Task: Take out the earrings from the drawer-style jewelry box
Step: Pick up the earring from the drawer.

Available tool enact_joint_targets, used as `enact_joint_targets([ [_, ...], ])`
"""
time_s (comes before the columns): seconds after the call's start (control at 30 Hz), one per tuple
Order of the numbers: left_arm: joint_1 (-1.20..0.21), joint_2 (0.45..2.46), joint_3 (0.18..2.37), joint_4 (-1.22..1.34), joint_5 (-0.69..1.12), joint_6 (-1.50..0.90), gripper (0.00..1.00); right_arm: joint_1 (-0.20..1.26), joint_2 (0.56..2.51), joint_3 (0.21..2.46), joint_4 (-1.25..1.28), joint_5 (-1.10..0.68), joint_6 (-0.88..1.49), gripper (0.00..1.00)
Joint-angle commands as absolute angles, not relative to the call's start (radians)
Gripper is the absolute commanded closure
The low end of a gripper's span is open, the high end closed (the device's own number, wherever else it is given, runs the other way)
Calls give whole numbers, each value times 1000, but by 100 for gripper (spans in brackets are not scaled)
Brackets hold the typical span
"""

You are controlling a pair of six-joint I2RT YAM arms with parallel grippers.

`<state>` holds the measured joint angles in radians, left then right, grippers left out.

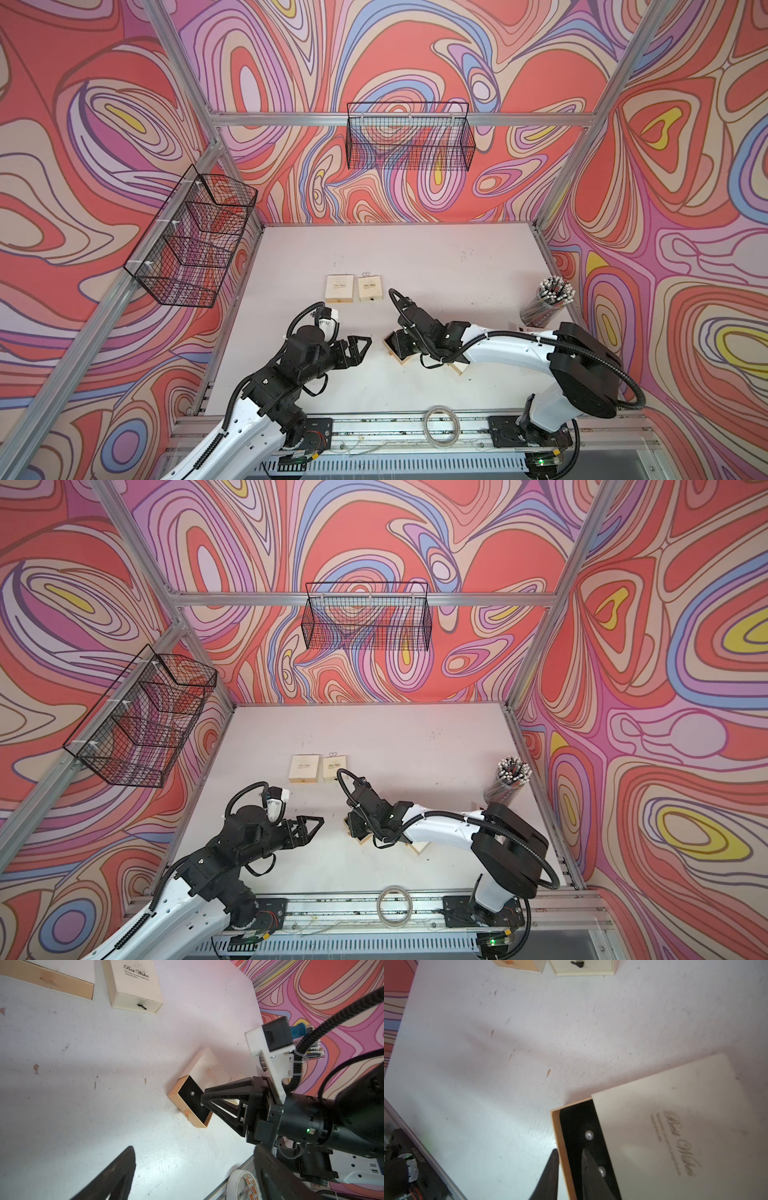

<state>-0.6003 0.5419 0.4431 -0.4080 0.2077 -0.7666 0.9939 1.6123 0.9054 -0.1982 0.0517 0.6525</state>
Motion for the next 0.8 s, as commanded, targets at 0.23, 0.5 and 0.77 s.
enact_joint_targets([
  [0.23,-588,621,471,-435,217,-719,10,1004,1682,964,-221,99,691,79],
  [0.5,-586,607,467,-437,229,-718,8,1005,1726,994,-247,134,696,79],
  [0.77,-585,610,465,-431,230,-716,8,1004,1745,1003,-264,160,699,79],
])
